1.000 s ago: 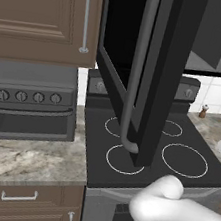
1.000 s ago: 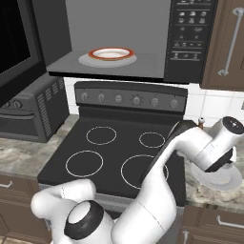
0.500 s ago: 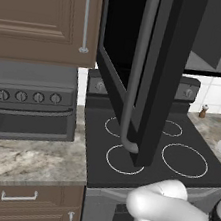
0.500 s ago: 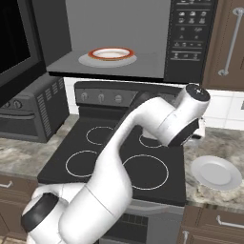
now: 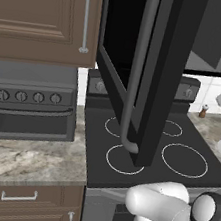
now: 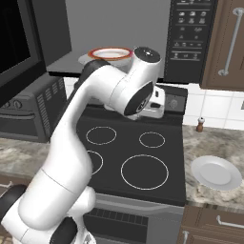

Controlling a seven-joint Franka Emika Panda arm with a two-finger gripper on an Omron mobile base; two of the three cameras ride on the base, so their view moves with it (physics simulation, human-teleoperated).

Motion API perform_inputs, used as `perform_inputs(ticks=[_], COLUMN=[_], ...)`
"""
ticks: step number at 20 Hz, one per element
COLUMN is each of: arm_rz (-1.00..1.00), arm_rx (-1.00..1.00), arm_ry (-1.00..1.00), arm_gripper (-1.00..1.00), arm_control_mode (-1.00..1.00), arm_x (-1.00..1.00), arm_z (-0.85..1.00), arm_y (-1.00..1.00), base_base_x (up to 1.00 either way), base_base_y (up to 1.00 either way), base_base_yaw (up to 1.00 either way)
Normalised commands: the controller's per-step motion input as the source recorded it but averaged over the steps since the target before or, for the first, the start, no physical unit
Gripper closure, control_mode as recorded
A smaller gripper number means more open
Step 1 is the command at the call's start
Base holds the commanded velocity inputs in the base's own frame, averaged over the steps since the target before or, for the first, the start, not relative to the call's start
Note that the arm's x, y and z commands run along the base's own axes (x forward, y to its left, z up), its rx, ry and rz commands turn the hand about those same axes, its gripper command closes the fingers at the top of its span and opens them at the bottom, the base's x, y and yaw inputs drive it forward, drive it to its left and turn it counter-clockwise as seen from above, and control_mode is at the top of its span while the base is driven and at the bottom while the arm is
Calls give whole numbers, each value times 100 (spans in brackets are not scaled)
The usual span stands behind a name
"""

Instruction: Pick the marshmallow from the counter and place it in the microwave.

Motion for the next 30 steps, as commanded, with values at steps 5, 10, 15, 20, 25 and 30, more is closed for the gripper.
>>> perform_inputs(ticks=[5, 10, 15, 20, 25, 30], arm_rz=[0, 1, 2, 2, 6, 2], arm_rx=[1, 6, 9, 2, 1, 0], arm_ry=[-6, -28, -25, -22, -28, -12], arm_gripper=[100, 100, 100, 100, 100, 100], arm_control_mode=[-100, -100, -100, -100, -100, -100], arm_x=[22, 77, 86, 79, 68, 69], arm_z=[96, 42, 51, 16, 26, 5], arm_y=[100, 60, 37, 44, 33, 17], base_base_x=[0, 0, 0, 0, 0, 0], base_base_y=[0, 0, 0, 0, 0, 0], base_base_yaw=[0, 0, 0, 0, 0, 0])
